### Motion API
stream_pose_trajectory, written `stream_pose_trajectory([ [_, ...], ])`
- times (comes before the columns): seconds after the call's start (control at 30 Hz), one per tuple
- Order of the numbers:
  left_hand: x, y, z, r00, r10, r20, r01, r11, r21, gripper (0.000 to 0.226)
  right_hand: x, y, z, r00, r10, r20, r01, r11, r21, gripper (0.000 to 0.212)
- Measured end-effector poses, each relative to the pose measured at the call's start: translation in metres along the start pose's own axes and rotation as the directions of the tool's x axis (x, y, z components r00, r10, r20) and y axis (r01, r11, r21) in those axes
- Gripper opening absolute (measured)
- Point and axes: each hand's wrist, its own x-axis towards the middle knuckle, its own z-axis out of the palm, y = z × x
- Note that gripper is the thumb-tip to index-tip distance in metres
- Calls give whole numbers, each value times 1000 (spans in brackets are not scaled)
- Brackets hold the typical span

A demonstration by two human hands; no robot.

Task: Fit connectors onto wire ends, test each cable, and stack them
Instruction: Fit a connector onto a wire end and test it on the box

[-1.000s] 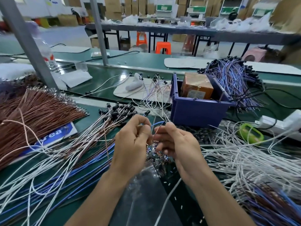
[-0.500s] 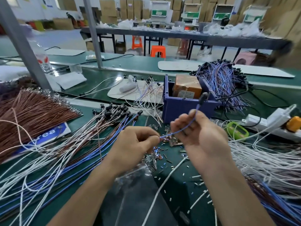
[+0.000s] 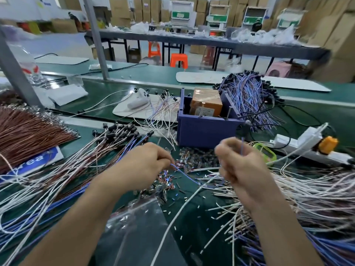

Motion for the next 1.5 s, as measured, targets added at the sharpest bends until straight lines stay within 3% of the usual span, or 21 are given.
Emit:
stream_pose_trajectory([
  [0.1, 11, 14, 18, 992, 127, -19, -128, 990, -57, 21, -1, 11, 14, 997, 55, 53, -35, 943, -331, 22],
  [0.27, 10, 6, 36, 930, 325, -173, -347, 930, -118, 18, 0, 20, 22, 997, -70, -22, 50, 871, -489, 22],
  [0.37, 9, -1, 36, 920, 317, -233, -365, 907, -209, 24, -1, 26, 24, 990, -133, -46, 77, 785, -615, 17],
  [0.47, 9, 2, 37, 928, 294, -229, -354, 888, -294, 29, -2, 30, 27, 988, -155, 18, 118, 663, -739, 12],
  [0.53, 9, 3, 35, 933, 281, -223, -344, 876, -338, 27, -1, 32, 30, 992, -117, 41, 112, 699, -706, 3],
  [0.67, 8, -5, 24, 970, 220, -108, -244, 816, -524, 33, 3, 29, 26, 997, -62, -44, 17, 747, -665, 17],
  [0.83, 7, -25, 6, 981, 64, -181, -173, 701, -692, 22, 5, 22, 15, 988, 35, -149, -92, 913, -398, 18],
  [0.97, 3, -21, 8, 987, 100, -128, -162, 580, -798, 40, 4, 24, 16, 994, 40, -105, -78, 916, -392, 21],
  [1.3, 5, -18, 11, 964, -96, -247, -146, 585, -798, 11, 3, 23, 19, 997, 52, -57, -68, 945, -319, 20],
  [1.5, 7, -12, 14, 939, -208, -273, -159, 439, -884, 17, -1, 25, 29, 998, 57, -3, -55, 951, -303, 22],
])
